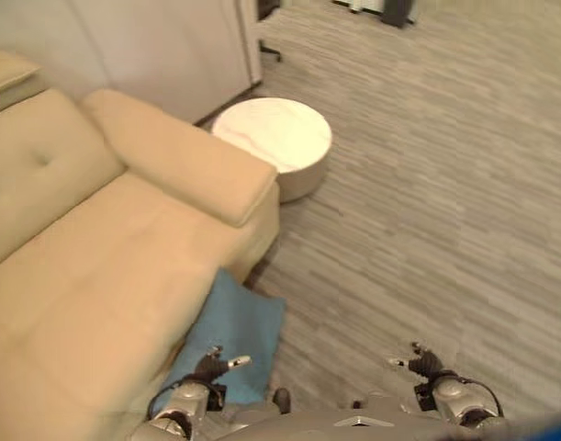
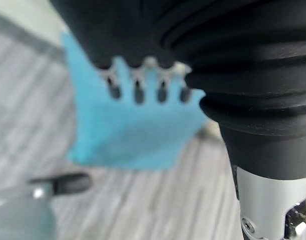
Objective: Pick up all the scattered cushions and arrange them neatly on the sofa.
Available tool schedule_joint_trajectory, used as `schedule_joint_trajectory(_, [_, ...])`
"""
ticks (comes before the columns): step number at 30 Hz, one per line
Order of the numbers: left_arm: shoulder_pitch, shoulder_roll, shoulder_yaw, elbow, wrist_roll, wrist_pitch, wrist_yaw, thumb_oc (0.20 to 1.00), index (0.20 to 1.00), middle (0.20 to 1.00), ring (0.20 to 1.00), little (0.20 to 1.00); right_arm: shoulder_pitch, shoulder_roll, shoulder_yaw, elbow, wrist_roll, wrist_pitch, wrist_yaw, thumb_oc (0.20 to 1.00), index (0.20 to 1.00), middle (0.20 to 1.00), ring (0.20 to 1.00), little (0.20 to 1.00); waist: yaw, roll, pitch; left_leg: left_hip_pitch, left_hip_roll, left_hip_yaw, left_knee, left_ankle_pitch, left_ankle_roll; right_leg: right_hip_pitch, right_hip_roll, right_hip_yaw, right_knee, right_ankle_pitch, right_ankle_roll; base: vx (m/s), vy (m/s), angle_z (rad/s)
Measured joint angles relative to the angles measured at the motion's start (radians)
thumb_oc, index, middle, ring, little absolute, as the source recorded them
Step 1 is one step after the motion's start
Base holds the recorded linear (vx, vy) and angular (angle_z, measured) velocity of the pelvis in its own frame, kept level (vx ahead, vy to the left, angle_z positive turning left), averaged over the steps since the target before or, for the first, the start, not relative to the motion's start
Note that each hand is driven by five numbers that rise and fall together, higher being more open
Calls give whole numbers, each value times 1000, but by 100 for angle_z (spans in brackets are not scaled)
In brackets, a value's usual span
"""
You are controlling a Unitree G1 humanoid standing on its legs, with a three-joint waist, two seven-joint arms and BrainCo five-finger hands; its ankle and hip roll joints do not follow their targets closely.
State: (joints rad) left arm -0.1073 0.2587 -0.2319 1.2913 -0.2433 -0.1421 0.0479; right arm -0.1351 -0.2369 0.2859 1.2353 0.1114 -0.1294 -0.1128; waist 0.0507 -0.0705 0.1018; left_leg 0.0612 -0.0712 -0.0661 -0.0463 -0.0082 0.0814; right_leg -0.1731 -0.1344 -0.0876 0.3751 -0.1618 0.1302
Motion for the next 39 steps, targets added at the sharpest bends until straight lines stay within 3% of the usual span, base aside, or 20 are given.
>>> schedule_joint_trajectory(2, [16, -1, -1, 32, 0, 1, 0, 1000, 1000, 1000, 1000, 1000, -17, 1, 3, 0, 1, -5, 2, 1000, 1000, 1000, 1000, 1000, -1, 1, 0, 22, -2, -55, -16, -1, -3, -13, 25, 59, -171, 81, -7, 157, -130, 79])
schedule_joint_trajectory(3, [23, -2, 1, 39, 0, 1, 0, 1000, 1000, 1000, 1000, 1000, -20, 1, 9, -1, 1, -6, 2, 1000, 1000, 1000, 1000, 1000, 0, 9, -1, 28, -1, -95, -21, -7, -8, -19, 44, 122, -207, 108, -2, 182, -184, 102])
schedule_joint_trajectory(4, [14, -9, 1, 62, 0, 1, 0, 1000, 1000, 1000, 1000, 1000, -19, 0, 21, -2, 1, -6, 3, 1000, 1000, 1000, 1000, 1000, -22, 19, -5, 19, 10, -151, -11, -15, -16, -6, 86, 257, -263, 129, 0, 113, -152, 107])
schedule_joint_trajectory(5, [0, -13, 1, 73, 0, 0, 0, 1000, 1000, 1000, 1000, 1000, -19, 1, 23, -2, 1, -6, 5, 1000, 1000, 1000, 1000, 1000, -38, 23, -1, 18, 19, -190, -6, -17, -25, 5, 106, 310, -297, 142, -2, 92, -187, 148])
schedule_joint_trajectory(7, [21, -8, 1, 69, 0, -3, -1, 1000, 1000, 1000, 1000, 1000, -13, 5, 22, -1, 0, -5, 14, 1000, 1000, 1000, 1000, 1000, -18, -2, -6, 37, 19, -237, -19, -28, -51, 20, 65, 199, -351, 251, -45, 56, -193, 109])
schedule_joint_trajectory(11, [37, -27, 1, 55, -1, -7, -3, 1000, 1000, 1000, 1000, 1000, -23, -17, 20, -13, 0, -8, 14, 1000, 1000, 1000, 1000, 1000, 5, 38, -20, -9, 74, -322, 41, -50, -101, 101, 114, 115, -458, 276, -93, 27, -213, 76])
schedule_joint_trajectory(13, [35, -26, 1, 53, 0, -7, -2, 1000, 1000, 1000, 1000, 1000, -24, -16, 20, -31, 0, -11, 13, 1000, 1000, 1000, 1000, 1000, 13, 29, -14, -47, 78, -365, 76, -39, -137, 107, 121, 68, -466, 277, -105, -18, -173, 84])
schedule_joint_trajectory(15, [-1, -30, 0, 47, -2, -10, -2, 1000, 1000, 1000, 1000, 1000, -16, -17, 20, -42, 1, -18, 11, 1000, 1000, 1000, 1000, 1000, -2, -7, 2, -103, 62, -411, 109, 8, -211, 112, 104, -3, -467, 260, -114, -29, -99, 142])
schedule_joint_trajectory(16, [-8, -30, 0, 32, -3, -14, 0, 1000, 1000, 1000, 1000, 1000, -13, -19, 23, -40, 1, -19, 12, 1000, 1000, 1000, 1000, 1000, -3, -14, 9, -120, 63, -381, 118, 16, -207, 114, 110, -35, -466, 243, -144, -84, -105, 141])
schedule_joint_trajectory(18, [-22, -28, -7, 27, -3, -17, 1, 1000, 1000, 1000, 1000, 1000, -19, -18, 14, -44, 3, -21, 8, 1000, 1000, 1000, 1000, 1000, -11, -36, 37, -193, 68, -285, 142, 76, -205, 111, 129, -110, -466, 227, -143, -116, -31, 171])
schedule_joint_trajectory(19, [-63, -28, -36, 25, -2, -18, 0, 1000, 1000, 1000, 1000, 1000, 11, -22, 12, -40, 3, -18, 7, 1000, 1000, 1000, 1000, 1000, -42, -66, 60, -221, 69, -65, 143, 113, -172, 106, 106, -163, -472, 218, -173, -47, 64, 197])
schedule_joint_trajectory(20, [-62, -30, -36, 23, -2, -17, -2, 1000, 1000, 1000, 1000, 1000, 21, -21, 8, -41, 3, -18, 5, 1000, 1000, 1000, 1000, 1000, -57, -69, 62, -239, 92, 105, 189, 69, -135, 105, 103, -200, -472, 216, -197, -13, 67, 159])
schedule_joint_trajectory(22, [-49, -30, -21, 25, -1, -17, -5, 1000, 1000, 1000, 1000, 1000, 38, -17, 6, -45, 4, -18, 2, 1000, 1000, 1000, 1000, 1000, -91, -55, 55, -234, 125, 272, 218, 8, -122, 102, 103, -270, -472, 206, -182, 79, 89, 97])
schedule_joint_trajectory(26, [7, -34, 0, 29, -2, -14, -5, 1000, 1000, 1000, 1000, 1000, 35, -18, -4, -41, 4, -16, 3, 1000, 1000, 1000, 1000, 1000, -90, -13, 44, -93, 107, 166, 27, -5, -104, 68, 131, -242, -458, 232, -150, 114, 142, -4])
schedule_joint_trajectory(29, [17, -32, 0, 27, -2, -14, -6, 1000, 1000, 1000, 1000, 1000, 26, -15, -7, -45, 3, -15, 4, 1000, 1000, 1000, 1000, 1000, -72, -3, 41, -68, 90, 171, 2, -16, -62, 45, 107, -226, -396, 226, -145, 92, 170, -18])
schedule_joint_trajectory(31, [10, -26, 1, 26, -2, -16, -6, 1000, 1000, 1000, 1000, 1000, 21, -11, -4, -51, 3, -17, 9, 1000, 1000, 1000, 1000, 1000, -52, 4, 27, -70, 63, 177, 2, -23, -29, -45, 44, -208, -195, 179, -81, 138, 158, 3])
schedule_joint_trajectory(33, [5, -17, -1, 25, -2, -17, -6, 1000, 1000, 1000, 1000, 1000, 28, -10, 10, -71, 3, -16, 12, 1000, 1000, 1000, 1000, 1000, -65, 18, 32, -62, 59, 127, 9, -22, -19, -100, 33, -86, -61, 143, -55, 130, 7, 53])
schedule_joint_trajectory(35, [7, -1, -2, 25, -2, -19, -6, 1000, 1000, 1000, 1000, 1000, 40, -6, 20, -106, 3, -17, 16, 1000, 1000, 1000, 1000, 1000, -68, 3, 25, -63, 48, 106, 5, -21, -18, -100, 26, 32, -79, 128, -36, 159, -57, 49])
schedule_joint_trajectory(38, [4, 13, 0, 29, -2, -19, -4, 1000, 1000, 1000, 1000, 1000, 11, -1, 21, -142, 3, -20, 17, 1000, 1000, 1000, 1000, 1000, -52, 0, 26, -61, 47, 66, -15, -8, -20, -96, -14, 50, -286, 170, 4, 182, -87, 27])
schedule_joint_trajectory(39, [-5, 12, 0, 30, -2, -19, -3, 1000, 1000, 1000, 1000, 1000, -9, -1, 20, -145, 3, -20, 17, 1000, 1000, 1000, 1000, 1000, -59, 4, 33, -47, 53, 36, -21, -11, -27, -96, -4, 80, -378, 223, 12, 231, -189, 68])
